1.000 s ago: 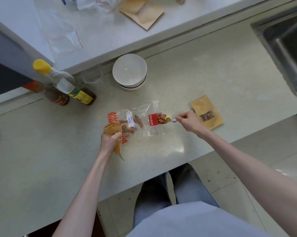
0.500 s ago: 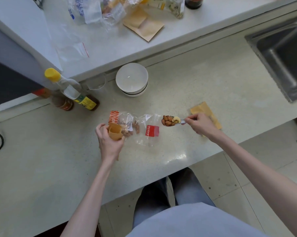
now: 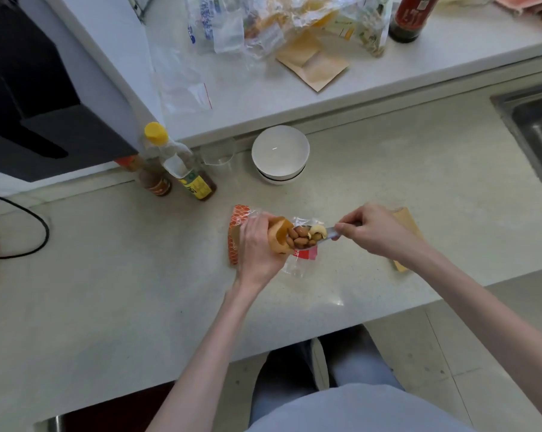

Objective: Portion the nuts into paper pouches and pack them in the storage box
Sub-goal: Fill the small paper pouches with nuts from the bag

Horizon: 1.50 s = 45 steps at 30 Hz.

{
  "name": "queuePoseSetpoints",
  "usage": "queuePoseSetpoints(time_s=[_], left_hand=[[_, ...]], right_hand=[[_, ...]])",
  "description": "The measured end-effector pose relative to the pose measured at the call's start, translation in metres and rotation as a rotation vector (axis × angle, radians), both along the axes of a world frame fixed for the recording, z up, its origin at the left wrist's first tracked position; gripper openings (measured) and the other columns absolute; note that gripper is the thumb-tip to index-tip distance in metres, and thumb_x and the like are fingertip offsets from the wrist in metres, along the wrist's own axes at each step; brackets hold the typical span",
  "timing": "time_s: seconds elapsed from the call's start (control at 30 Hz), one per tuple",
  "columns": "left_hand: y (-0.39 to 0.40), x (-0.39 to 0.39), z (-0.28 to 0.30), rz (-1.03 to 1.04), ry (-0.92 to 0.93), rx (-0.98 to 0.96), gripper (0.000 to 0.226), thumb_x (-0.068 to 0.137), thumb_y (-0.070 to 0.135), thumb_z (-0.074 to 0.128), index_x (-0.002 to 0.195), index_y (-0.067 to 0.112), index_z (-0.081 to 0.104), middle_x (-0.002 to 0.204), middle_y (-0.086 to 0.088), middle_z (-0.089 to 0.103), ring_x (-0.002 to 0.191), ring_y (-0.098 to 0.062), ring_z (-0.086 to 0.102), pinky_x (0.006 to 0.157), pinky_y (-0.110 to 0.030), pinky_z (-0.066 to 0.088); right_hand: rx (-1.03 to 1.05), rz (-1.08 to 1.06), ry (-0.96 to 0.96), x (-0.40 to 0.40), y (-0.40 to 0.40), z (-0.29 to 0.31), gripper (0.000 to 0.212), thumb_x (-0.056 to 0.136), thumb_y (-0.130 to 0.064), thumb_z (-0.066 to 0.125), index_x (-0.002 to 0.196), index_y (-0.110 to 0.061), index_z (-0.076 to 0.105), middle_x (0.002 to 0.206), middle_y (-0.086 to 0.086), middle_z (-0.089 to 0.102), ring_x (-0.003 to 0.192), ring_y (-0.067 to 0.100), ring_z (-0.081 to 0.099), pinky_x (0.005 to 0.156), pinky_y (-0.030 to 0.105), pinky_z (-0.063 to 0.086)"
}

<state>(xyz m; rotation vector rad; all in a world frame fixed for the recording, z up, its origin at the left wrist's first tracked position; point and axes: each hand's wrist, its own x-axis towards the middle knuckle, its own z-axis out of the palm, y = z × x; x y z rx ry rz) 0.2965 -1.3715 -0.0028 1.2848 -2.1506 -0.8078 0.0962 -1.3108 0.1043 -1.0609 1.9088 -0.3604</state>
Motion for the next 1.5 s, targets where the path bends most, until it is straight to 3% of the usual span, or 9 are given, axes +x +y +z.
queuePoseSetpoints(time_s=[0.3,0.53,0.7,0.77,0.8,0.87,1.03,1.2,1.5], left_hand=[[0.010,-0.014,0.001,-0.078,0.015,-0.023,0.050,0.069,0.053,0.064,0.098,0.014,0.054,0.092,0.001,0.059,0.088,-0.015,0.051,0.084,-0.032,0.041],[0.018,-0.022,-0.004,-0.073,0.030,0.014,0.047,0.066,0.029,0.082,0.100,0.013,0.054,0.093,0.002,0.057,0.087,-0.015,0.049,0.085,-0.040,0.047],[0.019,-0.020,-0.003,-0.055,0.048,0.088,0.051,0.066,0.049,0.071,0.102,0.018,0.052,0.093,0.006,0.055,0.085,-0.012,0.050,0.079,-0.034,0.048],[0.018,-0.017,-0.003,-0.038,0.055,0.115,0.054,0.066,0.057,0.064,0.104,0.021,0.051,0.093,0.009,0.054,0.084,-0.010,0.051,0.079,-0.031,0.048],[0.015,-0.013,-0.005,-0.024,0.058,0.118,0.052,0.067,0.056,0.065,0.105,0.023,0.050,0.093,0.011,0.054,0.084,-0.009,0.051,0.079,-0.033,0.049],[0.009,-0.001,-0.010,0.024,0.051,0.129,0.049,0.069,0.047,0.072,0.106,0.024,0.050,0.095,0.010,0.054,0.085,-0.010,0.053,0.079,-0.039,0.051],[-0.015,0.043,-0.024,0.226,-0.071,0.280,0.051,0.064,0.031,0.085,0.101,0.021,0.052,0.097,0.002,0.058,0.088,-0.019,0.056,0.079,-0.041,0.049],[-0.036,0.067,-0.032,0.351,-0.183,0.444,0.040,0.073,0.019,0.077,0.103,0.013,0.052,0.101,-0.002,0.054,0.093,-0.023,0.055,0.078,-0.039,0.050],[-0.048,0.053,-0.039,0.435,-0.075,0.721,0.039,0.074,0.025,0.074,0.109,0.016,0.059,0.092,0.001,0.062,0.078,-0.009,0.056,0.060,-0.024,0.040]], right_hand=[[0.008,0.091,0.218,0.013,-0.011,0.019,0.024,0.081,-0.006,0.051,0.071,0.013,0.062,0.051,0.008,0.032,0.047,0.018,0.020,0.045,0.028,0.019],[-0.042,0.206,0.317,0.022,-0.011,0.038,0.037,0.074,-0.004,0.048,0.051,-0.014,0.021,0.050,0.004,0.015,0.052,0.021,0.012,0.044,0.026,0.010],[-0.056,0.180,0.266,0.019,-0.009,0.040,0.032,0.076,-0.002,0.048,0.052,-0.007,0.027,0.052,0.007,0.018,0.053,0.021,0.013,0.048,0.032,0.014],[-0.053,0.136,0.240,0.012,-0.008,0.037,0.022,0.078,-0.005,0.051,0.070,0.014,0.044,0.047,0.007,0.026,0.042,0.016,0.016,0.043,0.027,0.016],[-0.046,0.104,0.216,0.006,-0.008,0.035,0.025,0.080,-0.007,0.053,0.064,0.004,0.069,0.042,0.004,0.030,0.035,0.014,0.018,0.038,0.023,0.017],[-0.049,0.016,0.168,-0.008,-0.003,0.025,0.023,0.081,-0.008,0.055,0.072,-0.001,0.075,0.033,-0.004,0.033,0.027,0.011,0.022,0.031,0.018,0.017],[0.017,-0.104,0.245,-0.028,0.018,-0.033,0.024,0.081,-0.001,0.052,0.074,0.016,0.066,0.048,0.008,0.034,0.038,0.011,0.020,0.040,0.022,0.015],[0.070,-0.088,0.224,-0.027,0.025,-0.081,0.032,0.079,0.002,0.050,0.053,-0.010,0.036,0.047,0.002,0.026,0.042,0.012,0.018,0.037,0.022,0.010],[0.030,0.013,0.275,-0.010,-0.006,-0.091,0.027,0.075,-0.002,0.050,0.051,-0.008,0.039,0.049,0.009,0.035,0.044,0.019,0.026,0.044,0.026,0.018]])
